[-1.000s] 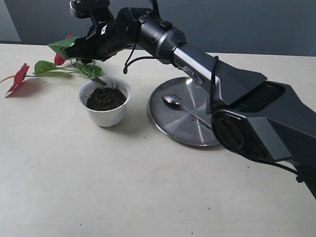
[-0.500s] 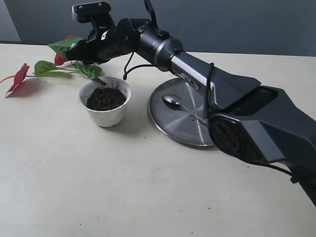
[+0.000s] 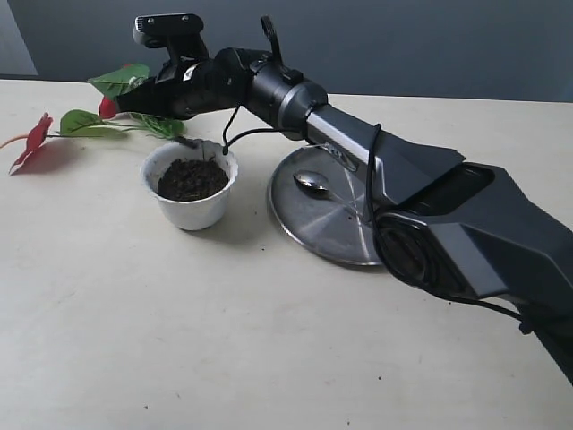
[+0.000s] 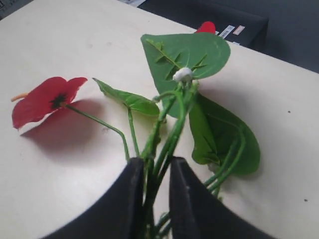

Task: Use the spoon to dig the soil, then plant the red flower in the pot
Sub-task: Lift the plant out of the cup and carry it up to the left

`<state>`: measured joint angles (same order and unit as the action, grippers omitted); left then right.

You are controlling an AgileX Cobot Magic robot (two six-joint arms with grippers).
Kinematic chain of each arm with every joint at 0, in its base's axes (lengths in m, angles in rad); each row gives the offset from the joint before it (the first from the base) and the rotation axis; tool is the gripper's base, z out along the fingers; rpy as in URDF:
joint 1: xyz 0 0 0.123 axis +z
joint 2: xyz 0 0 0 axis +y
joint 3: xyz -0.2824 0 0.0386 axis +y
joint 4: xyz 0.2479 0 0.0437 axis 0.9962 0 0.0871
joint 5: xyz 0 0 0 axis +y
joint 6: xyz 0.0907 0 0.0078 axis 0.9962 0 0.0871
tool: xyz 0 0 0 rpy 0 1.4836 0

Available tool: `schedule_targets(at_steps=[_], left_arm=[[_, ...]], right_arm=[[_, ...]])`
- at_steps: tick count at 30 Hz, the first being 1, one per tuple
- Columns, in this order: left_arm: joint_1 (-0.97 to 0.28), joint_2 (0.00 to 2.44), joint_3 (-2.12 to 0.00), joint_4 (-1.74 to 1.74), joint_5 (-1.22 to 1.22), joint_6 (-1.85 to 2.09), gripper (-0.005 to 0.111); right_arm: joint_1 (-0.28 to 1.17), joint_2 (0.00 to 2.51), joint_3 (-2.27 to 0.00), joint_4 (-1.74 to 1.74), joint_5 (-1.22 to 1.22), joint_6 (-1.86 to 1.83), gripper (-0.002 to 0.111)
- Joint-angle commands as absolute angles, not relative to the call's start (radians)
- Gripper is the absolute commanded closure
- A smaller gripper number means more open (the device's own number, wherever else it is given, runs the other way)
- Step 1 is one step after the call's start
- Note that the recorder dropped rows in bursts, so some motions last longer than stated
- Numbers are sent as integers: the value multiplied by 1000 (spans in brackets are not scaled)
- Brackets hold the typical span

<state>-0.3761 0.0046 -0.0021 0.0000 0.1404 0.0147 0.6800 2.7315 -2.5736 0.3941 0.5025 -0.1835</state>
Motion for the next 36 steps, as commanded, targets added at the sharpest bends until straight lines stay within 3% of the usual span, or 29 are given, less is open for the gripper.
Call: schedule_targets(at_steps=[1, 10, 17, 26, 36], left_arm=[[-383, 0, 0, 0, 127, 11, 106], [-383, 0, 0, 0, 127, 11, 106], [-383, 0, 0, 0, 127, 11, 106], [-383, 0, 0, 0, 127, 11, 106], [-383, 0, 0, 0, 127, 11, 106]], right_arm=[[678, 2732, -2578, 439, 466, -191, 108], [679, 2702, -2578, 660, 419, -191, 108], [679, 2591, -2578, 646, 574, -198, 108], [677, 2468, -2578, 328, 800, -45, 108], [679, 2380, -2578, 206, 940, 0, 108]])
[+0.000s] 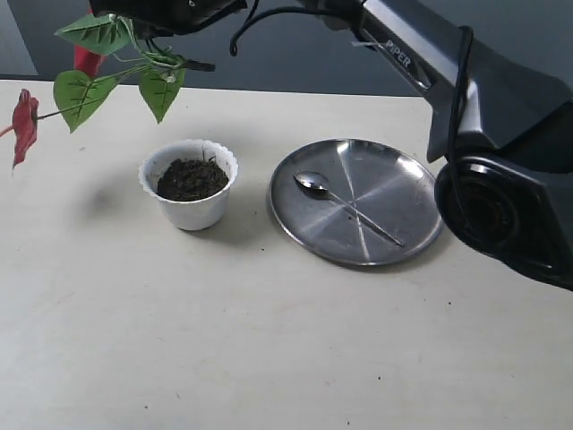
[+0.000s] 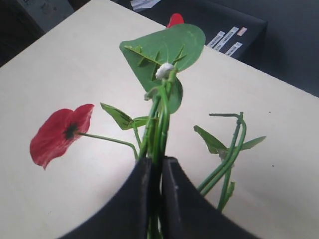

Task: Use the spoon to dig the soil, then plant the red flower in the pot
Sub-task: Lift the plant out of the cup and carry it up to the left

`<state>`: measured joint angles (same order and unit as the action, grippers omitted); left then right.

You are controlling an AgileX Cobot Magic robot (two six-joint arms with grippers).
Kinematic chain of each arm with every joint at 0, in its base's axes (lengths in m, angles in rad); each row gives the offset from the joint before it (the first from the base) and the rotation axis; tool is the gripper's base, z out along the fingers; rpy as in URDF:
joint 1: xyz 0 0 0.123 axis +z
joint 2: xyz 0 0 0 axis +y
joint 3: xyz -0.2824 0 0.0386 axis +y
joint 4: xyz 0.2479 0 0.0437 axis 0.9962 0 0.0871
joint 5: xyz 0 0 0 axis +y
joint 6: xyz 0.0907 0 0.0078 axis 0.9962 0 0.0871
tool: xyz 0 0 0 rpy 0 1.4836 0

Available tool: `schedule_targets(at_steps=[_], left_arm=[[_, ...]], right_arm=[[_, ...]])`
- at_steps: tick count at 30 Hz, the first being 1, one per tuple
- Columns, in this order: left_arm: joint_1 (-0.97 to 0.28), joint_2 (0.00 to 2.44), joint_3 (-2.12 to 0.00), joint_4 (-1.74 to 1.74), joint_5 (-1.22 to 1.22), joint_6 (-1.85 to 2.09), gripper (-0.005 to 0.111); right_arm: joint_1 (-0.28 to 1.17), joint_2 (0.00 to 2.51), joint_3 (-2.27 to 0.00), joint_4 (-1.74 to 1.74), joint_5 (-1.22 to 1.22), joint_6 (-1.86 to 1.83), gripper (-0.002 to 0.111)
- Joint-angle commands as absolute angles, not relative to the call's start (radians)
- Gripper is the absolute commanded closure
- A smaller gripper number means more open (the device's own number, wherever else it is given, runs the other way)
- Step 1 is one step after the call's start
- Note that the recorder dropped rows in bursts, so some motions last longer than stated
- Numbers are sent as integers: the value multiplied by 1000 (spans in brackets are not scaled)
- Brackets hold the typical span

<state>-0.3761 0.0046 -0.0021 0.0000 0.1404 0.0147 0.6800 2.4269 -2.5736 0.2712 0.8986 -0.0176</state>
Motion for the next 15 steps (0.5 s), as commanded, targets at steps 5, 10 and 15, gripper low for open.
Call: schedule_targets(at_steps=[5, 10, 15], left_arm=[[-383, 0, 0, 0, 127, 11, 106], [-383, 0, 0, 0, 127, 11, 106], [-383, 0, 0, 0, 127, 11, 106]], right_arm=[[681, 2346, -2578, 189, 949, 24, 108], [711, 2343, -2575, 187, 962, 24, 108], [765, 2343, -2556, 129, 958, 24, 108]])
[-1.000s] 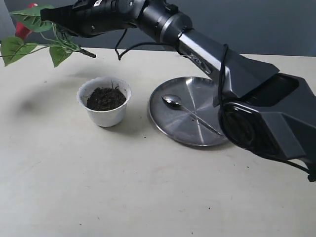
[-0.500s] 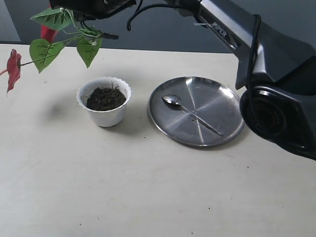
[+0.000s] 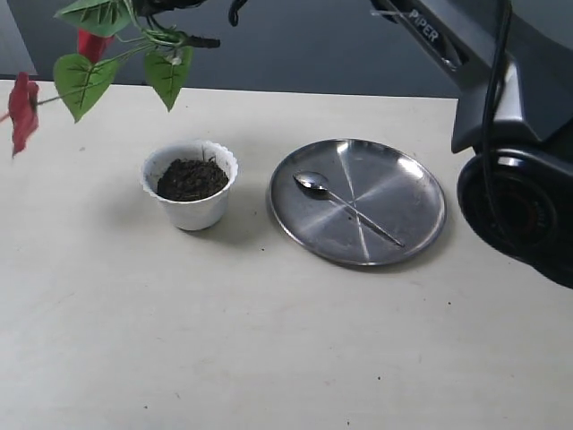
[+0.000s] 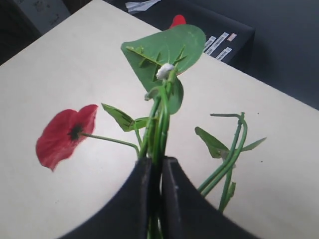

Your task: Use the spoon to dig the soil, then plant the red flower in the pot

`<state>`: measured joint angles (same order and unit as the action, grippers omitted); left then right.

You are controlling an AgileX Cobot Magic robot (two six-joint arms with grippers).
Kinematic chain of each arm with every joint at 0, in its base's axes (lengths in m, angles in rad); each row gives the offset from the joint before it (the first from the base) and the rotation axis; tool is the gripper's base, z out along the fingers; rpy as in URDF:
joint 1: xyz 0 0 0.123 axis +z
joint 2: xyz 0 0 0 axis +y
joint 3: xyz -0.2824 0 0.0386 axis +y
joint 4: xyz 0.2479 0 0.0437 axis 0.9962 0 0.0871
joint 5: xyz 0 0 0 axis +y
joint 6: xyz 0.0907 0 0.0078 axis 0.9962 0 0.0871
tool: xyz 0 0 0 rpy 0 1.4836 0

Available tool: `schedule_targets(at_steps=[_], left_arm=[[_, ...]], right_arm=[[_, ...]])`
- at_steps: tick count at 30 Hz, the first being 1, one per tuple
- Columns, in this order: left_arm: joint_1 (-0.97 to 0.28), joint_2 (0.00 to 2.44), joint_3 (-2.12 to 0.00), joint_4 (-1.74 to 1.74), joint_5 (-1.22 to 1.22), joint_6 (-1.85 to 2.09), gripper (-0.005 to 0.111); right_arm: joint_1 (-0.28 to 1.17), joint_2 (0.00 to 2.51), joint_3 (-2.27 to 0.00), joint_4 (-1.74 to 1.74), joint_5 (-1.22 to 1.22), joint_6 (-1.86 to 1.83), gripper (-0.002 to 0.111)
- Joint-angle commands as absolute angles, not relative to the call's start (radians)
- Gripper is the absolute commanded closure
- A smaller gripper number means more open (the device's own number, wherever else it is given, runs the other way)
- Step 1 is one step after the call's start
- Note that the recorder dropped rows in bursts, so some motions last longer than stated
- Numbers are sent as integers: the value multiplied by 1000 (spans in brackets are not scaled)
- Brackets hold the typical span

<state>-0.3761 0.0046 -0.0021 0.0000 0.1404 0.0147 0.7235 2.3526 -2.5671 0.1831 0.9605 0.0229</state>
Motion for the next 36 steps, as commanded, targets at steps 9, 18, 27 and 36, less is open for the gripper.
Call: schedule_targets(at_steps=[9, 18, 27, 36], left_arm=[[-383, 0, 0, 0, 127, 11, 106], [-383, 0, 0, 0, 127, 11, 106], [-383, 0, 0, 0, 127, 11, 106], [-383, 0, 0, 0, 127, 11, 106]], right_arm=[[799, 2307, -2556, 115, 954, 32, 108], [802, 2293, -2556, 117, 1007, 49, 108], [831, 2288, -2556, 138, 885, 43, 108], [869, 2290, -2504, -6, 629, 184, 108]])
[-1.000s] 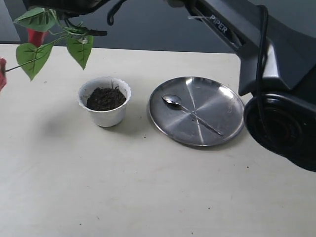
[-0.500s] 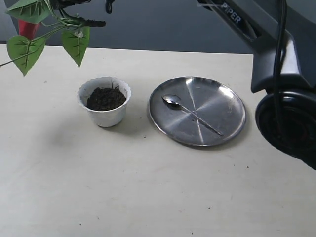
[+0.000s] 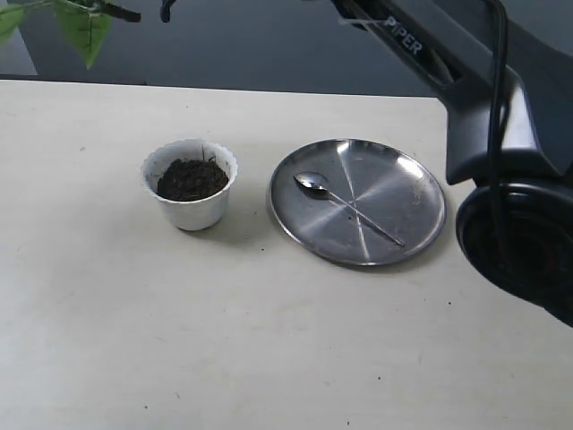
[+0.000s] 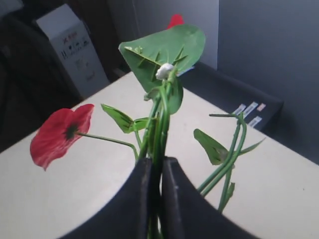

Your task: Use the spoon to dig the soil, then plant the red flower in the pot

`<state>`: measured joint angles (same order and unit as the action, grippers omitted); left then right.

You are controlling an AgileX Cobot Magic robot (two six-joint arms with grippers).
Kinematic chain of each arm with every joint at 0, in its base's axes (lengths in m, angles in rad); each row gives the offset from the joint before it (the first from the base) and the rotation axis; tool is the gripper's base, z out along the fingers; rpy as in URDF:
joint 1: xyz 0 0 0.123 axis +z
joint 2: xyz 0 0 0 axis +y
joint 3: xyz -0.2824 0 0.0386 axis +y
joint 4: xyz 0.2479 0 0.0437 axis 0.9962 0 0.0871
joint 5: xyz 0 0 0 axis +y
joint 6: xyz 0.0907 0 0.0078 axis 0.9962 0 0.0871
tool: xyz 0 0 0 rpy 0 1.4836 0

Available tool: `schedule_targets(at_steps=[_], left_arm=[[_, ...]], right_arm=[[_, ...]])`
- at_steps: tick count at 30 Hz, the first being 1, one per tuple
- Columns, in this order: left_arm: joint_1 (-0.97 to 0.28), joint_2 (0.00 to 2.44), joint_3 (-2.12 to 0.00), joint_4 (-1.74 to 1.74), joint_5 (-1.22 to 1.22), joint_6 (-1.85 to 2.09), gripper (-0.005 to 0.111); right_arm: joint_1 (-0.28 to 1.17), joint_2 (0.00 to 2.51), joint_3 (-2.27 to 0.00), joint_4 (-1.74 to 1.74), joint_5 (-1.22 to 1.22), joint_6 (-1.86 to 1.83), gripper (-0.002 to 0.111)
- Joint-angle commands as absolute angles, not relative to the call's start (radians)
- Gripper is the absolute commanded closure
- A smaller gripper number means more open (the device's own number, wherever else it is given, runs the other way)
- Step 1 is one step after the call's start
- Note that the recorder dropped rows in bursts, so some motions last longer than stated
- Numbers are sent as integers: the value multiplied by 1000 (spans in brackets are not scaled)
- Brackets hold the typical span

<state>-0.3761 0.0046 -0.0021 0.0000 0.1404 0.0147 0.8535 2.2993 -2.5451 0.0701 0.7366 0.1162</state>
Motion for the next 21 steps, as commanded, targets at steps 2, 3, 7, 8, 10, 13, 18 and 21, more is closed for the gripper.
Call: schedule_targets(at_steps=[2, 3, 7, 8, 10, 13, 18, 21], left_arm=[[-383, 0, 0, 0, 127, 11, 106], [-383, 0, 0, 0, 127, 11, 106], [-383, 0, 0, 0, 127, 11, 106], [-383, 0, 0, 0, 127, 11, 106], [-383, 0, 0, 0, 127, 11, 106], [-383, 0, 0, 0, 127, 11, 106], [-383, 0, 0, 0, 127, 11, 106], [-383, 0, 0, 0, 127, 11, 106]], right_arm=[[878, 2288, -2458, -81, 567, 267, 108], [884, 2284, -2433, -114, 532, 314, 108], [897, 2236, -2260, -244, 337, 498, 108], [897, 2220, -2215, -267, 285, 529, 108], [897, 2167, -2085, -321, 142, 593, 108], [893, 2072, -1857, -353, -108, 608, 108], [837, 1944, -1451, -180, -533, 515, 108], [816, 1904, -1241, 58, -804, 444, 108]])
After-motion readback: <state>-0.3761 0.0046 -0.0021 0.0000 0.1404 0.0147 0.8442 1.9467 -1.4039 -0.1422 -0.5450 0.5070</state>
